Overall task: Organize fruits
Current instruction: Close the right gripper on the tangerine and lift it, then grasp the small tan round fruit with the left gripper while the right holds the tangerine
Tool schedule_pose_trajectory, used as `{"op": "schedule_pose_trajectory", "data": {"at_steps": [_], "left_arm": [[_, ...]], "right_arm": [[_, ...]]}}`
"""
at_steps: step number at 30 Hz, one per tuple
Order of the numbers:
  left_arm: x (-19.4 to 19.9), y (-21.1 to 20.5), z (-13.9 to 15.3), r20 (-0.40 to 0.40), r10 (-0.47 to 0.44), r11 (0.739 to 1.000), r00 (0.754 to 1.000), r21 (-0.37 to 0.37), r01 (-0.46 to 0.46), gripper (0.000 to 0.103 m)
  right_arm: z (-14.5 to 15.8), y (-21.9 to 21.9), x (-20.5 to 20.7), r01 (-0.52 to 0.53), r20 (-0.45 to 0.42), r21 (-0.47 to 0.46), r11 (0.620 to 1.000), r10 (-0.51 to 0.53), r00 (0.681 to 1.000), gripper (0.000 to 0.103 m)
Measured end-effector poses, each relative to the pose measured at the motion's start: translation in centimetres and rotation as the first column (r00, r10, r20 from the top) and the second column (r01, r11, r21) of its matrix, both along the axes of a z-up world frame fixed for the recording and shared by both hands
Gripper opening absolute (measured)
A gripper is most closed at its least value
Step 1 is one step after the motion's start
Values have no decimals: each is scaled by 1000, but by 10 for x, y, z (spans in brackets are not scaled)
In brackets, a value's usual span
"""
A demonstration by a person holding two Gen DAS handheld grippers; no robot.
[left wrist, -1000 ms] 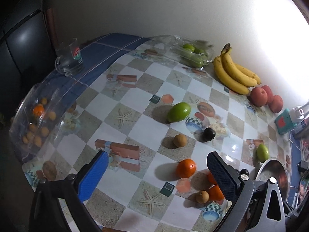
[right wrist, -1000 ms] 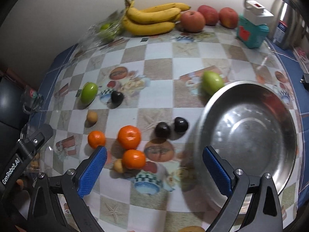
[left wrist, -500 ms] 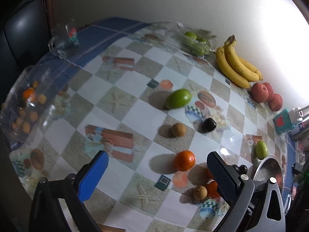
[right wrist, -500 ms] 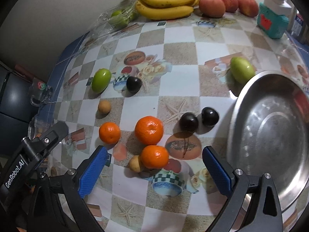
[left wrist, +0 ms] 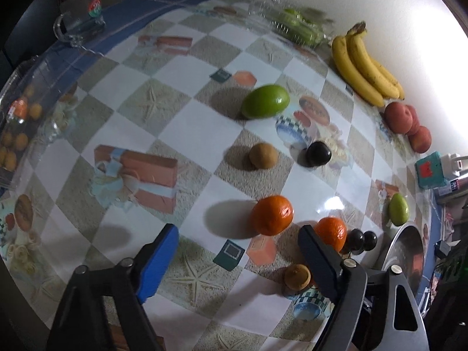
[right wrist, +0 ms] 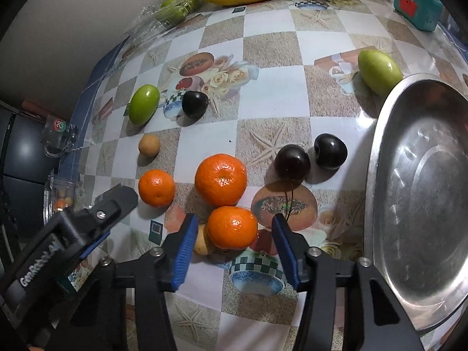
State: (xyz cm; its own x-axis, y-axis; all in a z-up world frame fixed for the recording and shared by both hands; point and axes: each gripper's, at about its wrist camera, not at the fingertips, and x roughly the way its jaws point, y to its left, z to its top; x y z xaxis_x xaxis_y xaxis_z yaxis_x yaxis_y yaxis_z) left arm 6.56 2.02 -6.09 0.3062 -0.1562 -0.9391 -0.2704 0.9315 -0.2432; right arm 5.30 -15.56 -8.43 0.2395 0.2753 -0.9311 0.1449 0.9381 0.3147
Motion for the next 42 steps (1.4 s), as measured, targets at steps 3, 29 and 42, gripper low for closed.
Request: {"op": "schedule_pose_trajectory", "data": {"at_steps": [3, 29, 42], "left_arm": [[0, 0, -3, -8, 3, 1000, 1000, -21, -3, 85], [-1, -21, 3, 24, -92, 988, 995, -119, 94, 56], [-3, -63, -9, -38, -255, 964, 966, -90, 251, 37]], "right_arm": [[-1, -1, -1, 1, -4, 6, 1000, -1, 1000, 46], [68, -44, -28, 164, 177, -42, 986, -154, 972, 38], [67, -53, -28, 185, 160, 6, 983, -184, 970, 38]]}}
